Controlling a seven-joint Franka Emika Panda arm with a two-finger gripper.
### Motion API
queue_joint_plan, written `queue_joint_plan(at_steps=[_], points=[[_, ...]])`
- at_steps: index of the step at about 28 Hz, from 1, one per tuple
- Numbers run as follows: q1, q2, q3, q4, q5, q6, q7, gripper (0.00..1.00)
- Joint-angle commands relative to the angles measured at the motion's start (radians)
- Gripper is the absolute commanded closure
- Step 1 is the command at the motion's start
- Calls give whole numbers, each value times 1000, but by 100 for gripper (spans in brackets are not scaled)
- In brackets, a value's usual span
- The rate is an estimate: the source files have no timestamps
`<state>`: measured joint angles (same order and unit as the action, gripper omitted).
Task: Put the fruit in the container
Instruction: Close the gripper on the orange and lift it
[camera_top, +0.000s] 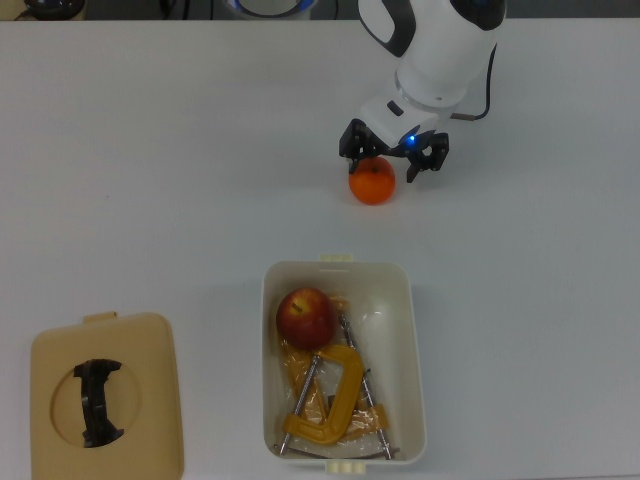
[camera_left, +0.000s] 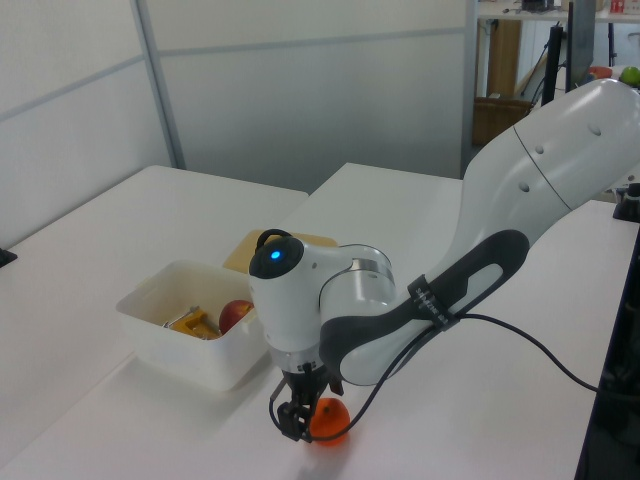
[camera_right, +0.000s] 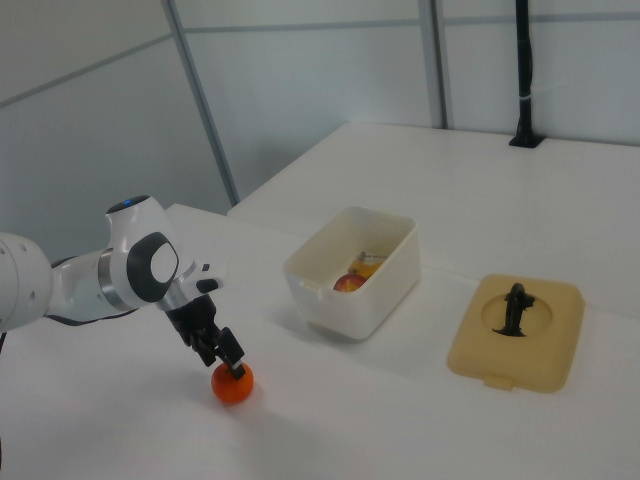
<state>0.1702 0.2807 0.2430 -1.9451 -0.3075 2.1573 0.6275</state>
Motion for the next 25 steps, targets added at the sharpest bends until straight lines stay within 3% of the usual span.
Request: queue_joint_plan(at_steps=[1,3,5,6,8,9,16,25], points=[[6,-29,-7,-67,-35,41,-2,0],[6,-29,-7,-80,-38,59,-2,0],[5,-26,-7,-81,-41,72,-2,16],[3,-26,-7,-81,-45,72,-2,29],[-1,-26,-7,-80,-53,73,-2,69],[-6,-26,-8,-74,-55,75,0,100],[-21,-52,-16,-22,-44,73,1,100],[-106,-58,-17,162,2,73,3,100]])
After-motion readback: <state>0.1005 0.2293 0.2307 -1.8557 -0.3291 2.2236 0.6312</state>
